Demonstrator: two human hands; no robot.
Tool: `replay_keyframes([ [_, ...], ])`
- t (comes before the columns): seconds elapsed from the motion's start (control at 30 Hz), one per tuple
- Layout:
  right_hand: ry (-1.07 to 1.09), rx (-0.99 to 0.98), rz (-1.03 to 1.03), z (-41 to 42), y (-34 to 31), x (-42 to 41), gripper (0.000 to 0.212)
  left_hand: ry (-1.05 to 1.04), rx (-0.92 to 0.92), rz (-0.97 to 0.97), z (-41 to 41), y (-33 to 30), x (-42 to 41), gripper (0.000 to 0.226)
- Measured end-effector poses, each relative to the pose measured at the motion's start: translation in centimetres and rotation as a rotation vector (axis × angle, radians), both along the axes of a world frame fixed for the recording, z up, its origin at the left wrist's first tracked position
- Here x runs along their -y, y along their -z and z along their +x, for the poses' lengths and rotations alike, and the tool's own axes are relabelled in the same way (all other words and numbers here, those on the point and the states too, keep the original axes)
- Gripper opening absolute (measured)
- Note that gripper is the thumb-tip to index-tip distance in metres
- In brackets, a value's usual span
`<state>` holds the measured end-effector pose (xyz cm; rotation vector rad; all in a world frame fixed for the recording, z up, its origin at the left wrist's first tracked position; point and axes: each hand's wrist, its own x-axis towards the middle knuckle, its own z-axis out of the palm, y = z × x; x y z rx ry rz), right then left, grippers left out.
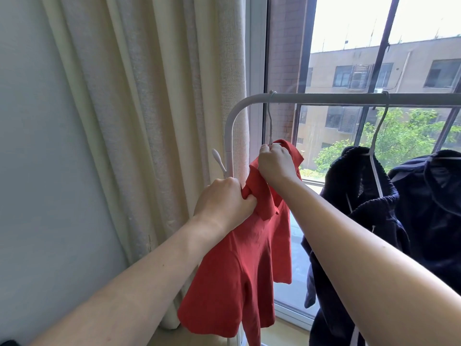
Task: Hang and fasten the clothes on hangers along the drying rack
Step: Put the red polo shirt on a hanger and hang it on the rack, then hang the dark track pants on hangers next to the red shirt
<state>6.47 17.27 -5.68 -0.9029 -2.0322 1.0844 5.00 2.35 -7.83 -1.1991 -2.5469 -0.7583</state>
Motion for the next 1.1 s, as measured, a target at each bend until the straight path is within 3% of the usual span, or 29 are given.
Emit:
replay_keyframes([
  [0.27,0.004,0.014,-0.001,0.6,-0.5,0.7,0.058,0.02,0.037,-0.002,0.1,0.0,0.3,0.031],
  [0.47,0.008,0.051,0.033,1.4,-0.7,1.2,0.044,0.019,0.038,0.001,0.4,-0.3,0.7,0.029],
  [0.63,0.015,0.041,0.046,2.1,-1.0,1.5,0.063,0.009,0.035,-0.007,0.7,-0.7,1.1,0.034],
  [1.1,0.078,0.014,0.1,9.5,-4.5,3.2,0.034,0.098,-0.137,0.073,3.4,-4.9,1.4,0.028],
])
